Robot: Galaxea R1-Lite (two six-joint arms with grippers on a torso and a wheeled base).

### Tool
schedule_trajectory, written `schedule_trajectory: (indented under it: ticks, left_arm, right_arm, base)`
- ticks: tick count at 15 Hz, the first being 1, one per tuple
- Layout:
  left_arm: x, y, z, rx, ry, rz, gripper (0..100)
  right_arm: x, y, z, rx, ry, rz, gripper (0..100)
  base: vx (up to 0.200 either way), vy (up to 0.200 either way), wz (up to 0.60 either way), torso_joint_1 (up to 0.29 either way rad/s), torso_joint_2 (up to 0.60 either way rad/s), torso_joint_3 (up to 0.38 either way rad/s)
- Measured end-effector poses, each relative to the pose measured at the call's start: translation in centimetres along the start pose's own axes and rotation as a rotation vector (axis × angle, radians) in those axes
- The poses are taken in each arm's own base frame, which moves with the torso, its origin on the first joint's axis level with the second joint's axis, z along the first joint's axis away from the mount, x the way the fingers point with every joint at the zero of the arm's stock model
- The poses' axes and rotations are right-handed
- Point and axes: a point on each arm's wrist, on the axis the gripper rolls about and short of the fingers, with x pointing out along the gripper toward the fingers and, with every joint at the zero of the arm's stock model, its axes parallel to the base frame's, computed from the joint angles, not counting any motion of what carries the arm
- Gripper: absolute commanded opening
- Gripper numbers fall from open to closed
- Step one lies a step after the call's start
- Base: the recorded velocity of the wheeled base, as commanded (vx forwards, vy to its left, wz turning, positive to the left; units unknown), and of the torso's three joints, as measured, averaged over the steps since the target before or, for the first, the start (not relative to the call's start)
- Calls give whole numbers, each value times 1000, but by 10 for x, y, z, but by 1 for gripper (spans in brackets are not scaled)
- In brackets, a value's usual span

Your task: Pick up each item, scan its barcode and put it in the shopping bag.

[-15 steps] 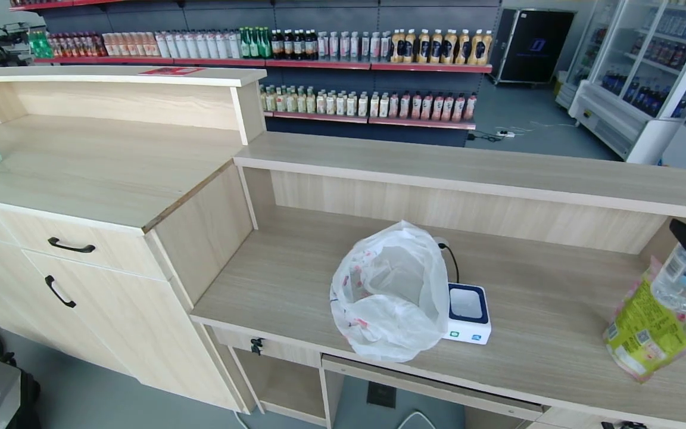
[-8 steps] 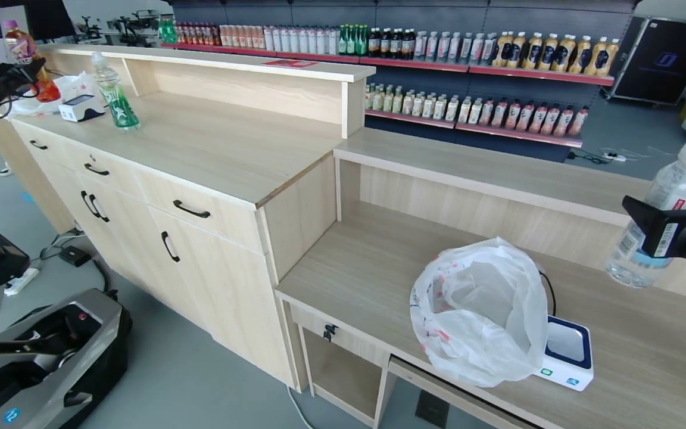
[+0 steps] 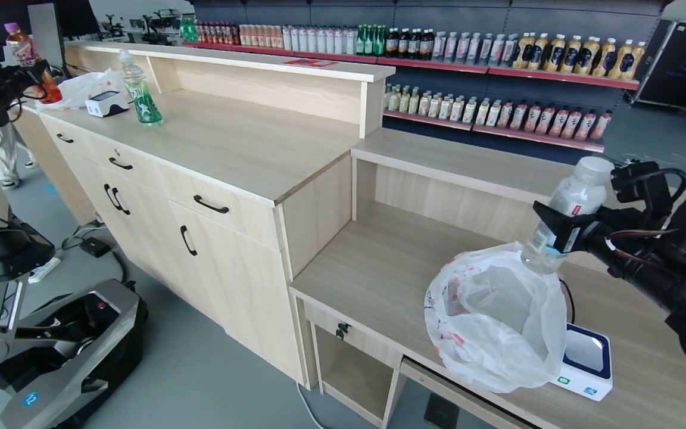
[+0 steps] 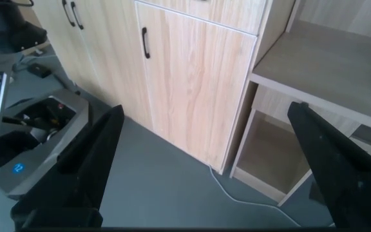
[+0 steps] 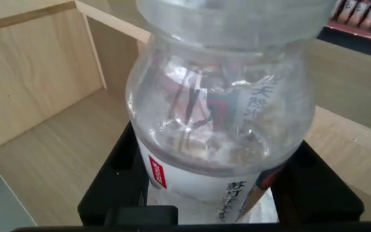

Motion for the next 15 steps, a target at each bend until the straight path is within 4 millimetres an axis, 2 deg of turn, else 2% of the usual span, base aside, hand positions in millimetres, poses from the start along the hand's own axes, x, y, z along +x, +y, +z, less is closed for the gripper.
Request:
schedule_trajectory:
  ticks: [6, 11, 15]
  left_arm:
    - [0, 0, 0, 0, 0, 0, 100]
    - [0, 0, 0, 0, 0, 0, 100]
    - [0, 0, 0, 0, 0, 0, 100]
  right_arm:
    - [46, -3, -60, -13, -1, 29, 0]
    - [62, -12, -106, -41, 60, 32, 0]
    - [71, -19, -129, -48, 88, 30, 0]
  base:
    - [0, 0, 0, 0, 0, 0]
    - [0, 0, 0, 0, 0, 0]
    - [0, 0, 0, 0, 0, 0]
